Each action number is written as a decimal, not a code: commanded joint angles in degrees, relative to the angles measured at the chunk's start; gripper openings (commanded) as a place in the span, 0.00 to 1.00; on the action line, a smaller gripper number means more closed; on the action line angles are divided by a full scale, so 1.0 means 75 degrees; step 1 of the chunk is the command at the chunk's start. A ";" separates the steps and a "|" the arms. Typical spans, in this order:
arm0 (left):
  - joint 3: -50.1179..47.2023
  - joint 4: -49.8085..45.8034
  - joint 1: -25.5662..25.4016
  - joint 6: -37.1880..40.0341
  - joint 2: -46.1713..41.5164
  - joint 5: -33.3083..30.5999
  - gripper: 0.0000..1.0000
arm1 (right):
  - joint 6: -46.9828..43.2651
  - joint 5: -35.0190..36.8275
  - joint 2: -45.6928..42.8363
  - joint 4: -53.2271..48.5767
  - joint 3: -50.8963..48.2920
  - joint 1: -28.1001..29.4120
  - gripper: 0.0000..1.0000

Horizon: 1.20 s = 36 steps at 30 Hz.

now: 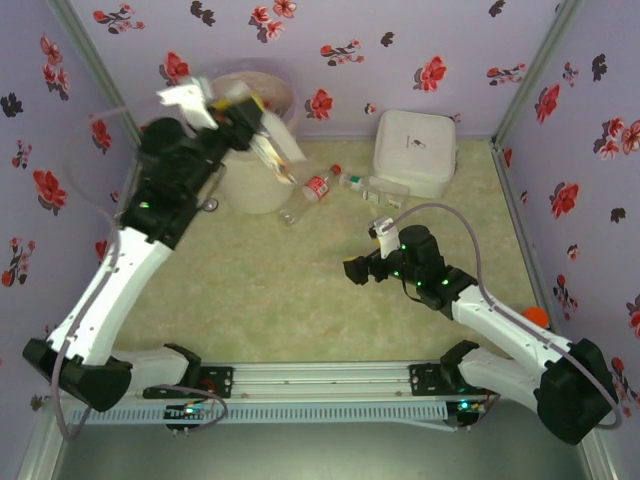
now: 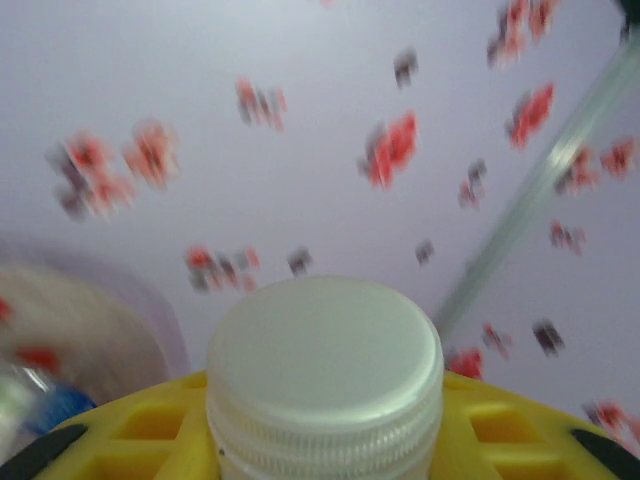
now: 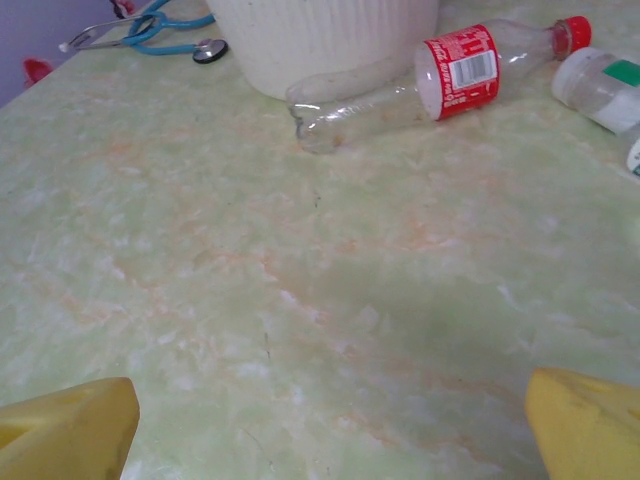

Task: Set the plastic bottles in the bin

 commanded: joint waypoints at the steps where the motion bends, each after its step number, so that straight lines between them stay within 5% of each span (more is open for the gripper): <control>1: 0.0884 -0.0601 0.0821 0.0800 0.0100 -0.0084 0.02 | 0.0178 0.0397 -0.0064 -0.0292 0.0131 0.0003 0.99; 9: 0.3111 -0.1268 0.1867 0.2073 0.2078 -0.1484 0.00 | 0.0143 0.0500 -0.0579 -0.0763 0.0121 0.0003 0.99; 19: 0.5301 -0.2014 0.1975 0.3699 0.4818 -0.2088 0.00 | 0.0085 0.0685 -0.1091 -0.1273 -0.0008 -0.0004 0.99; 23: 0.6233 -0.3091 0.2015 0.4084 0.5773 -0.2069 0.00 | 0.0026 0.0705 -0.1077 -0.1330 -0.0020 0.0003 0.99; 29: 0.9656 -0.6961 0.2476 0.3418 0.8098 -0.0885 0.00 | -0.0032 0.0705 -0.0896 -0.1270 0.0021 0.0000 0.99; 36: 0.8402 -0.8071 0.2619 0.3917 0.7912 -0.0535 0.00 | -0.0127 0.0775 -0.0787 -0.1318 0.0097 -0.0009 0.99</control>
